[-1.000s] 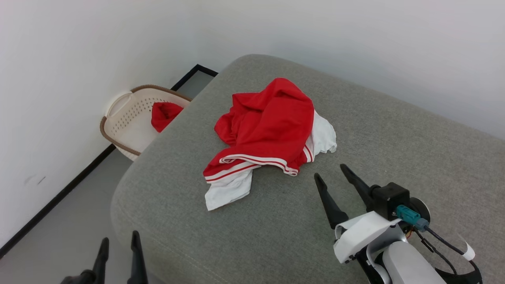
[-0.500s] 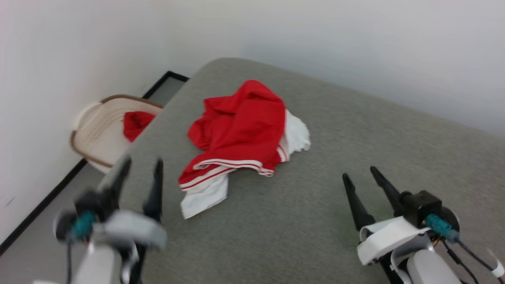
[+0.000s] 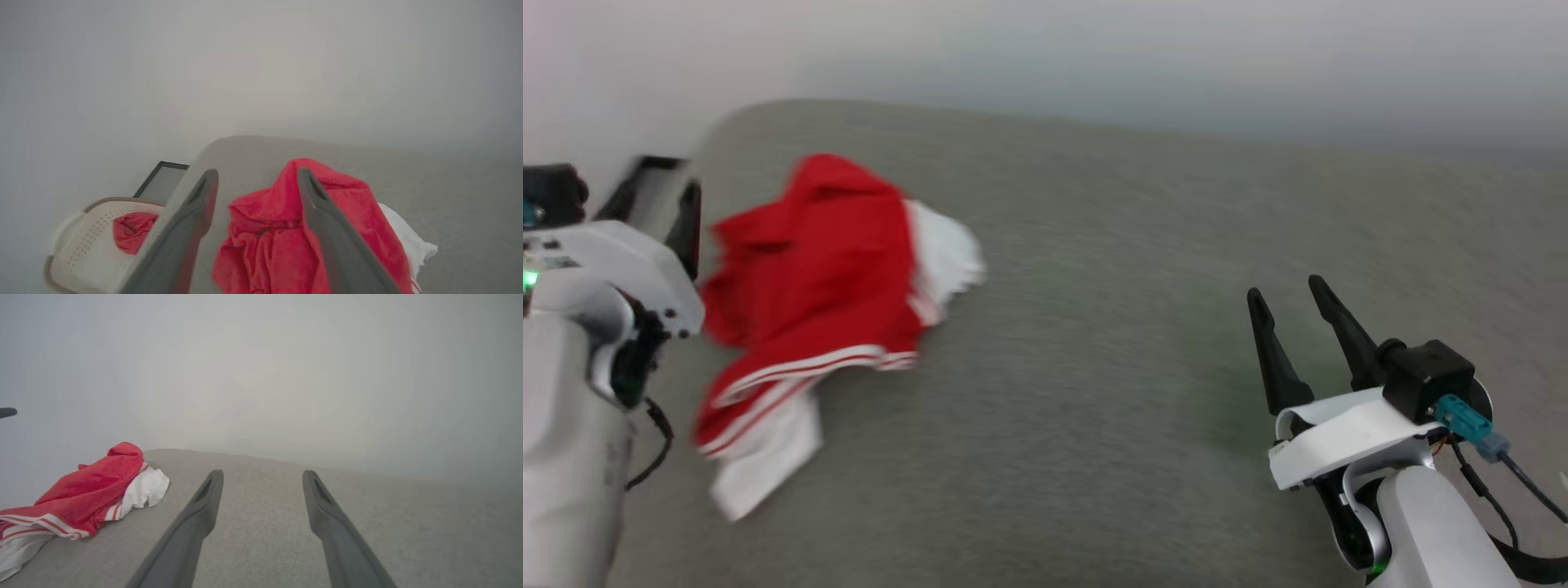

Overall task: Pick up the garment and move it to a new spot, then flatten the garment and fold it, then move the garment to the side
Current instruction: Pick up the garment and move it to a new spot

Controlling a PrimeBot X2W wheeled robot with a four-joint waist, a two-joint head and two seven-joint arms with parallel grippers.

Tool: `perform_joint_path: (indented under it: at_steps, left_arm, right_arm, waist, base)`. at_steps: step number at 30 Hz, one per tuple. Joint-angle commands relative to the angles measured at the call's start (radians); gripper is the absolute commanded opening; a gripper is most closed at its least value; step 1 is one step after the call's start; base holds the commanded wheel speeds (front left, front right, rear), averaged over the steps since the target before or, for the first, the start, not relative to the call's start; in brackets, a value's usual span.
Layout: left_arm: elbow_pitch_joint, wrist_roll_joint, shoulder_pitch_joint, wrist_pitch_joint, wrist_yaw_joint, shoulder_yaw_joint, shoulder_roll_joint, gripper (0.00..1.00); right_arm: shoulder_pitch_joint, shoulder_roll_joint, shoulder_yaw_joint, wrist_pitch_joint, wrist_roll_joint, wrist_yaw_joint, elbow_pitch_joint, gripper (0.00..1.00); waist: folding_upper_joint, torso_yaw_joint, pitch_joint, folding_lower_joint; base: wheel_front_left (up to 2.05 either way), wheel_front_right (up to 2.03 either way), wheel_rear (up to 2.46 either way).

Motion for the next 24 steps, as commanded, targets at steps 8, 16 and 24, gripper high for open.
perform_joint_path:
  at_steps: [8, 16, 24]
  left_arm:
    - [0.154, -0.217, -0.057, 0.454, -0.001, -0.050, 0.073, 1.00]
    - [0.208, -0.262, -0.028, 0.609, 0.004, -0.079, 0.107, 1.00]
    - [0.307, -0.300, 0.009, 0.674, 0.002, -0.103, 0.005, 0.52]
  right_arm:
    - [-0.010, 0.015, 0.001, -0.001, 0.023, 0.000, -0.013, 1.00]
    - [-0.046, 0.016, 0.013, -0.001, 0.013, 0.000, -0.040, 1.00]
    - [-0.066, 0.005, 0.001, -0.001, 0.005, 0.000, -0.054, 1.00]
  waist:
    - [0.0000, -0.298, 0.175, 0.0000]
    - [0.0000, -0.341, 0.250, 0.0000]
    - [0.0000, -0.341, 0.301, 0.0000]
  base:
    - [0.00, 0.00, 0.00]
    - [0.00, 0.00, 0.00]
    - [0.00, 0.00, 0.00]
